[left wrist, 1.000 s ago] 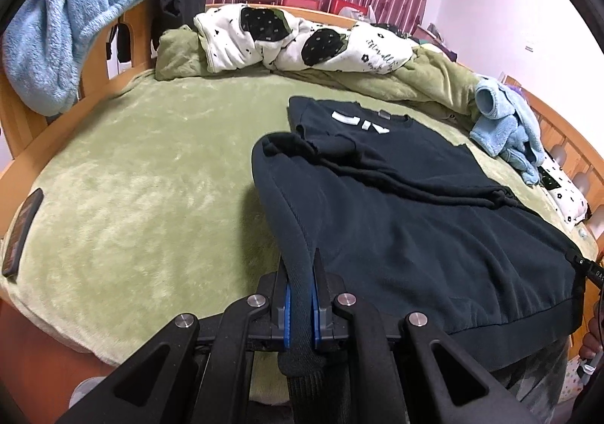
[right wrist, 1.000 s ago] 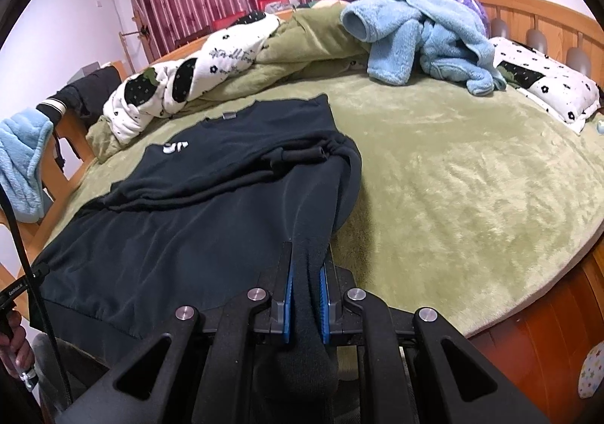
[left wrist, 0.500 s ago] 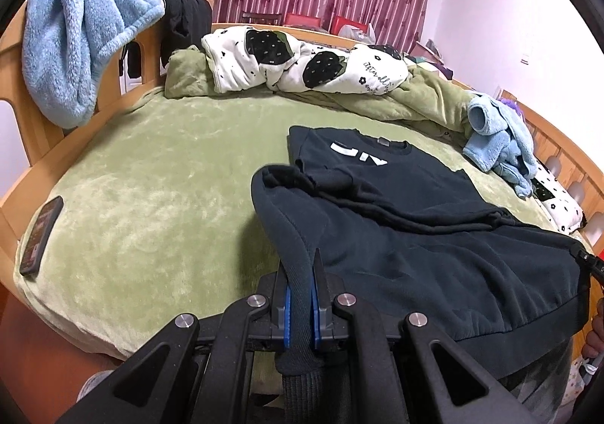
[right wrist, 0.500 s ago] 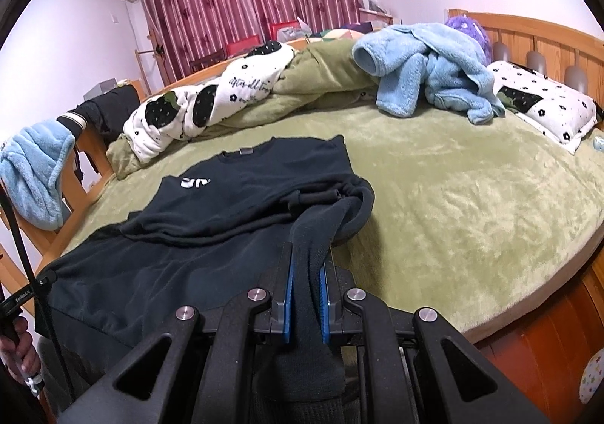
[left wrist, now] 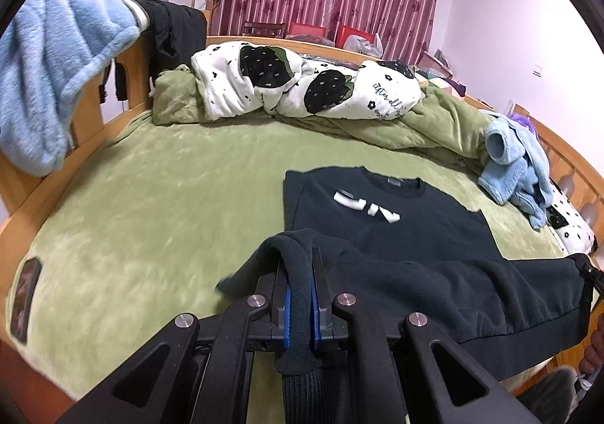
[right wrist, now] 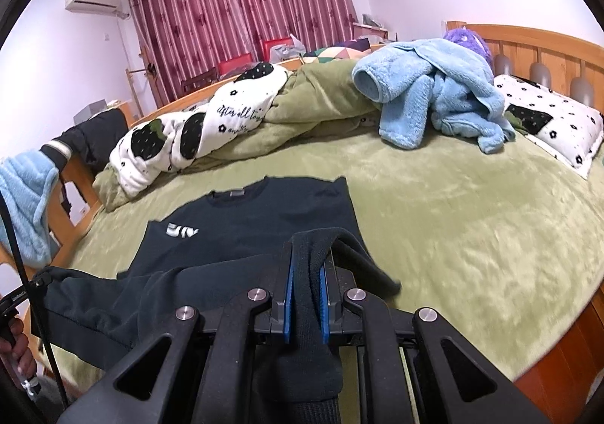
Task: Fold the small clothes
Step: 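Lift the hem with both tools and fold it toward the collar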
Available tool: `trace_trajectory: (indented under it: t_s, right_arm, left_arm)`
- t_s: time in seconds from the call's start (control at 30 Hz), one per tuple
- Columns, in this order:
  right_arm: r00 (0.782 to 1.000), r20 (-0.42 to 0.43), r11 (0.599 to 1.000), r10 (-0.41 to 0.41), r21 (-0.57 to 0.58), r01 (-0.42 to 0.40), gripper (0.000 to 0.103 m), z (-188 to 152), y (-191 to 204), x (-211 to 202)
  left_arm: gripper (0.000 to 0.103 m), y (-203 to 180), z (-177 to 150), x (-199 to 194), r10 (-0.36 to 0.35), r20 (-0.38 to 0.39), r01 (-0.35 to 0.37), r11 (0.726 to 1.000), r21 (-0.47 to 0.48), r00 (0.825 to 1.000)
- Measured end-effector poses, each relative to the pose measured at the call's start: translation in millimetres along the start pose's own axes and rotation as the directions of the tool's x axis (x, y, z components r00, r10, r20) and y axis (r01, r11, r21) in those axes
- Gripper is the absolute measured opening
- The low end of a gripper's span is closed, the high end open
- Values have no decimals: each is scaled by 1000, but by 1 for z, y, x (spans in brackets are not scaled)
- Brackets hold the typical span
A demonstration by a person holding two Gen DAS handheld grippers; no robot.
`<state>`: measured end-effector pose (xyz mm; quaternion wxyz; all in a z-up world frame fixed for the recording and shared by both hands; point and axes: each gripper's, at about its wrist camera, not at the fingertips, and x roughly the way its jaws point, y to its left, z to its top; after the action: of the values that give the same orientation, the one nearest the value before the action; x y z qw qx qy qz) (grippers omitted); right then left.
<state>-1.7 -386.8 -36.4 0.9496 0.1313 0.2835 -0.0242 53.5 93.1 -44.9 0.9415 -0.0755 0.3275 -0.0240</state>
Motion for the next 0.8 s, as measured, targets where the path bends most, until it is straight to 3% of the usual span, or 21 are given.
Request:
trace_trajectory:
  t_s: [0.27,0.47,0.8]
  right_arm:
    - [1000,9,1000,0,0,0,11,41,1,71]
    - [1000,-11,999,-25,-44,25,11,58,7,132]
    - [994,-88,995,-67,-78,60,11,52,0,212]
  left_arm:
    - [8,-13,37,70,8,2,-8,1000,19,1000]
    - [8,-11,54,125,34,-43,-34,999,15,998]
    - [9,-7,44,188,84,-129,-79,996,46,988]
